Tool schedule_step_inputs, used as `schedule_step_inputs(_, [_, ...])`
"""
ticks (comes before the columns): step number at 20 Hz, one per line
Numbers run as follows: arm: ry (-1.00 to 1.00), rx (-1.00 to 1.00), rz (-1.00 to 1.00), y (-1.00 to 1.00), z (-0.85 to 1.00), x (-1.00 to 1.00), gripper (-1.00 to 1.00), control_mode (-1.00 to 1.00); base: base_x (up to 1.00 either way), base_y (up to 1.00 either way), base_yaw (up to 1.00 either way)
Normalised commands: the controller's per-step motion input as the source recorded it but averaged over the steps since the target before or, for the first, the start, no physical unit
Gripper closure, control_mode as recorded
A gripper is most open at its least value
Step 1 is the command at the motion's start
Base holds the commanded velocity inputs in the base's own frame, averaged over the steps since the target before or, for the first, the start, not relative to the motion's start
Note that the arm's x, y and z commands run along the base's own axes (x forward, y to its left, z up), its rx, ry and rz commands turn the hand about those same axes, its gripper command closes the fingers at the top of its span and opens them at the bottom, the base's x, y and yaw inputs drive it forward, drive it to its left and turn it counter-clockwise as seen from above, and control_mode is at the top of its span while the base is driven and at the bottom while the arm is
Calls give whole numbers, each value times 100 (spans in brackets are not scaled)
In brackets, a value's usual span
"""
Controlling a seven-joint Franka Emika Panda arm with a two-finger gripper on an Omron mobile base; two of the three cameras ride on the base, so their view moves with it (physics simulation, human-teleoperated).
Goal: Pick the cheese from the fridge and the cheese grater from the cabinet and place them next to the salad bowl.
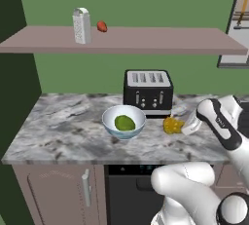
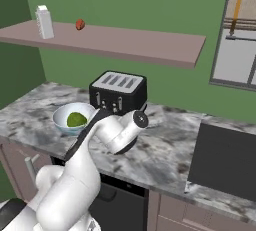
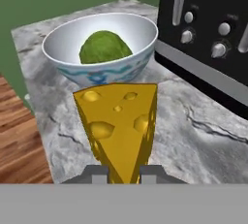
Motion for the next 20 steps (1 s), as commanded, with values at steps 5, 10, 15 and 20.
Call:
schedule_step_inputs(5, [-5, -3, 8, 0, -57, 38, 100, -100, 0, 0, 0])
schedule_step_inputs(10, [-2, 0, 0, 2, -43, 54, 100, -100, 0, 0, 0])
schedule_step_inputs(15, [0, 0, -1, 14, -42, 38, 100, -100, 0, 0, 0])
schedule_step_inputs(20, [0, 2, 0, 9, -19, 42, 100, -100, 0, 0, 0])
